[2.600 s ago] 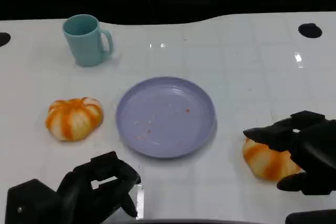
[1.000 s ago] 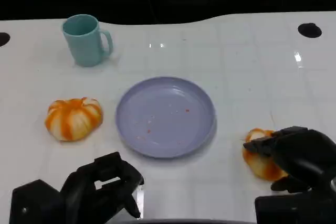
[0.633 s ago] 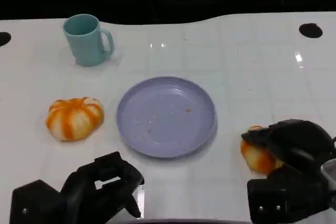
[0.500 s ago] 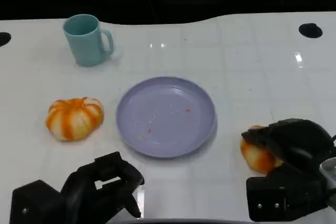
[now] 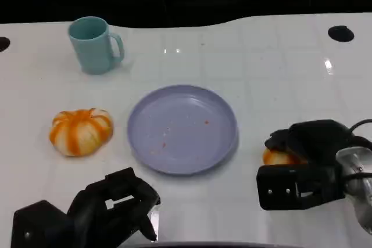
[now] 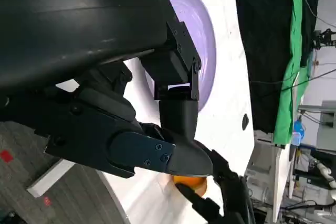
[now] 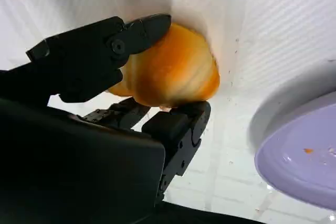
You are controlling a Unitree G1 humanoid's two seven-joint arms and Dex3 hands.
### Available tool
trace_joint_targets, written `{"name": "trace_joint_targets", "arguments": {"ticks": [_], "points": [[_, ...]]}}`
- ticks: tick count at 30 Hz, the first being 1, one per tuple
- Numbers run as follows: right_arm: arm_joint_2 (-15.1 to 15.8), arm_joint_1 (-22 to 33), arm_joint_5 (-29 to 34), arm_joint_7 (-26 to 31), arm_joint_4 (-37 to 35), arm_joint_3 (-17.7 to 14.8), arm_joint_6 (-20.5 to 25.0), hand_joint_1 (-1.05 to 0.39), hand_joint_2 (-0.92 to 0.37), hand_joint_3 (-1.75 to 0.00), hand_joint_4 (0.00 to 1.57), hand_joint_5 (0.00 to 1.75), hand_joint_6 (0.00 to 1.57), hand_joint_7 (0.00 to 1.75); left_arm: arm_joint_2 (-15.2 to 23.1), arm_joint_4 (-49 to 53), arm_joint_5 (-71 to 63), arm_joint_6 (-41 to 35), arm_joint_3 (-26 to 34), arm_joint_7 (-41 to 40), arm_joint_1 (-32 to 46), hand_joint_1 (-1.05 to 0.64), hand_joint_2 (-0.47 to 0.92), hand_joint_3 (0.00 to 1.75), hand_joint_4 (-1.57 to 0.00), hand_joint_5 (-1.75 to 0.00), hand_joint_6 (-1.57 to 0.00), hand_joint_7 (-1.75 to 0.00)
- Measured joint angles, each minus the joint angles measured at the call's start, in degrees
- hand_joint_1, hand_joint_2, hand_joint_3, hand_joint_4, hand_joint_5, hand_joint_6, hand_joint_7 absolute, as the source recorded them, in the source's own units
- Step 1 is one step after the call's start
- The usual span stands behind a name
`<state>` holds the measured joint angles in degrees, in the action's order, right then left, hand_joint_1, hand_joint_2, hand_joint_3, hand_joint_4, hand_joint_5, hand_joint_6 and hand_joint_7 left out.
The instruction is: Grasp the bread from the table and place it into the plate.
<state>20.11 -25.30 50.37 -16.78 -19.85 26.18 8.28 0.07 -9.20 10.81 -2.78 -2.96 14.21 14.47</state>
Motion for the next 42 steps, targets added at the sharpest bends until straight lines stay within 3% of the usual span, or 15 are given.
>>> {"name": "trace_joint_targets", "arguments": {"ticks": [1, 2, 5, 11, 13, 14, 15, 25, 26, 27, 29, 31, 34, 36, 42], "points": [[-0.32, -0.65, 0.1, 1.19, -1.39, 0.52, -0.03, -0.3, -0.9, -0.01, 0.86, 0.21, 0.89, 0.1, 0.0, 0.0, 0.0, 0.0, 0.0, 0.0, 0.02, -0.83, 0.92, 0.16, -0.96, -1.51, -0.9, -1.23], [-0.73, -1.28, 0.2, 2.65, -2.78, 1.01, -0.08, -0.27, -0.91, -0.01, 0.92, 0.39, 0.99, 0.11, 0.0, -0.01, 0.0, 0.0, -0.02, 0.0, 0.03, -0.83, 0.92, 0.16, -0.96, -1.51, -0.9, -1.23], [-1.7, -2.36, 0.25, 9.72, -7.19, 1.61, -1.91, -0.26, -0.92, -0.09, 0.84, 1.06, 1.1, 0.12, -0.03, -0.08, -0.01, 0.0, -0.12, -0.03, 0.11, -0.83, 0.92, 0.15, -0.96, -1.5, -0.9, -1.22], [-2.24, -4.35, 0.42, 22.04, -15.4, 3.48, -7.36, -0.24, -0.92, -0.26, 0.79, 1.59, 1.22, 0.16, -0.05, -0.49, 0.02, -0.02, -0.31, -0.31, 0.28, -0.82, 0.92, 0.16, -0.96, -1.49, -0.9, -1.21], [-2.25, -4.48, 0.42, 25.53, -17.19, 3.7, -9.19, -0.23, -0.92, -0.25, 0.79, 1.7, 0.95, 0.86, -0.05, -0.5, 0.02, -0.02, -0.33, -0.31, 0.32, -0.82, 0.92, 0.16, -0.96, -1.49, -0.9, -1.21], [-2.27, -4.52, 0.39, 27.27, -17.88, 3.74, -10.06, -0.24, -0.92, -0.26, 0.8, 1.72, 0.82, 1.15, -0.05, -0.51, 0.02, -0.01, -0.38, -0.31, 0.32, -0.82, 0.92, 0.17, -0.95, -1.49, -0.9, -1.21], [-2.27, -4.53, 0.28, 29.1, -18.65, 3.73, -10.94, -0.25, -0.92, -0.25, 0.82, 1.74, 0.75, 1.27, -0.05, -0.56, 0.02, -0.02, -0.45, -0.31, 0.34, -0.81, 0.92, 0.17, -0.95, -1.5, -0.9, -1.21], [-2.36, -4.04, -2.4, 38.64, -21.08, 2.4, -15.36, -0.21, -0.88, -0.23, 0.87, 1.75, 0.78, 1.4, -0.05, -1.18, -0.01, -0.01, -0.91, -0.33, 0.7, -0.79, 0.92, 0.18, -0.92, -1.52, -0.86, -1.24], [-2.38, -3.88, -2.94, 39.86, -21.04, 2.07, -16.29, -0.22, -0.87, -0.21, 0.89, 1.75, 0.84, 1.2, -0.06, -1.22, 0.0, -0.02, -0.92, -0.35, 0.71, -0.79, 0.92, 0.18, -0.91, -1.53, -0.86, -1.24], [-2.39, -3.8, -3.18, 40.7, -20.93, 1.83, -17.02, -0.22, -0.86, -0.2, 0.9, 1.75, 0.86, 1.15, -0.06, -1.29, 0.0, -0.03, -0.91, -0.36, 0.72, -0.79, 0.92, 0.18, -0.91, -1.53, -0.86, -1.24], [-2.39, -3.76, -3.59, 41.82, -20.23, 1.45, -18.34, -0.2, -0.84, -0.23, 0.91, 1.75, 0.78, 1.39, -0.05, -1.5, 0.0, -0.03, -0.91, -0.36, 0.73, -0.79, 0.92, 0.18, -0.91, -1.54, -0.85, -1.25], [-2.39, -3.76, -3.95, 42.34, -19.27, 1.2, -18.99, -0.2, -0.81, -0.31, 0.89, 1.75, 0.72, 1.55, -0.05, -1.52, 0.0, -0.05, -0.9, -0.38, 0.72, -0.79, 0.92, 0.17, -0.9, -1.54, -0.85, -1.26], [-2.43, -3.7, -4.29, 42.48, -17.91, 0.8, -19.0, -0.19, -0.56, -0.82, 0.87, 1.75, 0.73, 1.58, -0.06, -1.51, 0.08, -0.09, -0.85, -0.39, 0.72, -0.77, 0.92, 0.18, -0.89, -1.55, -0.84, -1.26], [-2.5, -3.56, -5.17, 42.44, -16.61, 0.4, -19.12, -0.17, -0.45, -1.03, 0.9, 1.75, 0.74, 1.62, -0.05, -1.51, 0.09, -0.09, -0.86, -0.38, 0.71, -0.76, 0.92, 0.19, -0.89, -1.56, -0.83, -1.26], [-2.53, -3.14, -6.78, 44.33, -12.59, -1.75, -23.13, -0.14, -0.36, -1.24, 0.95, 1.75, 0.73, 1.74, -0.05, -1.57, 0.06, -0.45, -0.89, -0.41, 0.67, -0.73, 0.92, 0.2, -0.86, -1.58, -0.8, -1.29]]}}
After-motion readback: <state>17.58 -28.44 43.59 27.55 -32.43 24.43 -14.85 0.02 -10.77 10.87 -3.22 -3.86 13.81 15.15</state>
